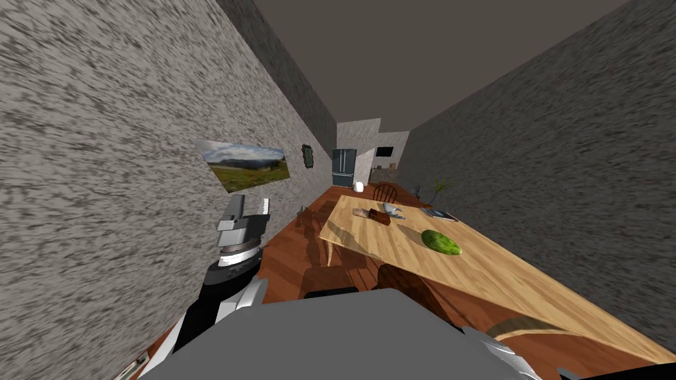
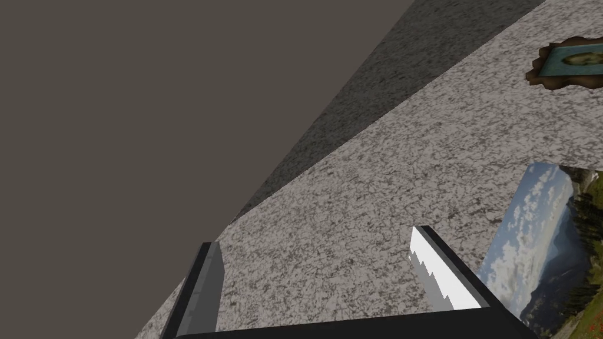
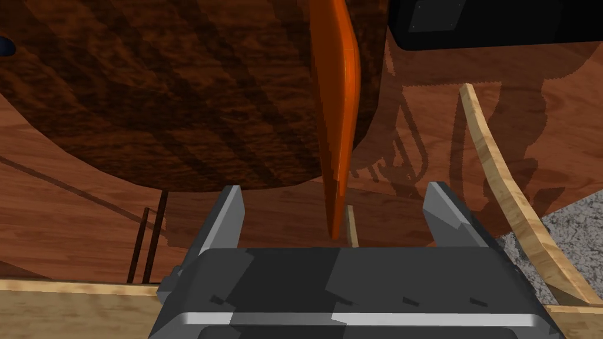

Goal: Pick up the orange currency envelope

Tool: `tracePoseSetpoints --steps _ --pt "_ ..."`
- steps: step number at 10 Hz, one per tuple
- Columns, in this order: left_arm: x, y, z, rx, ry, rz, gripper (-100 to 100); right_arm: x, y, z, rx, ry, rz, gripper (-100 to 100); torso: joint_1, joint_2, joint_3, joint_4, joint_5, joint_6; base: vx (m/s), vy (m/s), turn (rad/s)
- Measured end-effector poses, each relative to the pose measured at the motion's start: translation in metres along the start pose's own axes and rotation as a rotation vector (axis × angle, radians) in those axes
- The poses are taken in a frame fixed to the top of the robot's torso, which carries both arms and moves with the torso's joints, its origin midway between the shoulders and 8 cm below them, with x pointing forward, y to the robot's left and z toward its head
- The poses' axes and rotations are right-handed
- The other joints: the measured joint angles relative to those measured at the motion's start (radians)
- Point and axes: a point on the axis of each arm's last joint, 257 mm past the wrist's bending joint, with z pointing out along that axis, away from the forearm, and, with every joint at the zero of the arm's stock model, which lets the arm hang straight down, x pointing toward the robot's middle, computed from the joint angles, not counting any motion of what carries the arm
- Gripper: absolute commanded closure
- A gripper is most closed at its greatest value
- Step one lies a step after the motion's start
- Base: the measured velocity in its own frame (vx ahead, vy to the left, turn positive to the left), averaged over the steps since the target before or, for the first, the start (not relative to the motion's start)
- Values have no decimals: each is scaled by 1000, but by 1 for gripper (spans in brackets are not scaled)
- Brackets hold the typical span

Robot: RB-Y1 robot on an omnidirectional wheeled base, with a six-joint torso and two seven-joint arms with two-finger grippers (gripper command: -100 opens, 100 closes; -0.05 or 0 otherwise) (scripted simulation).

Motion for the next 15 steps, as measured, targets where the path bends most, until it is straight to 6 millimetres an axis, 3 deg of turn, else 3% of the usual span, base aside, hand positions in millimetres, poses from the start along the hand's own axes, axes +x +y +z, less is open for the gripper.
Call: tracePoseSetpoints --steps 5,6,10,11,12,15 --pt "0 0 0 0 0 0 0 -4 12 24 38 -6 106 -100 -4 8 5 2 -1 0 -119 -54 226" --pt "0 0 0 0 0 0 0 -4 12 24 40 -5 109 100 -2 4 3 1 0 1 -10 -4 -7" --pt "0 0 0 0 0 0 0 -5 18 26 28 -7 110 100 -8 -2 -1 -1 -2 0 -3 4 0" --pt "0 0 0 0 0 0 0 -5 18 26 28 -7 110 0 -8 -2 -1 -1 -1 0 0 0 0" --pt "0 0 0 0 0 0 0 -5 18 26 28 -7 110 100 -8 -2 -1 -1 -1 0 -16 -18 87" --pt "0 0 0 0 0 0 0 -4 12 22 38 -5 102 100 -7 -6 -3 -1 0 1 67 20 -191"
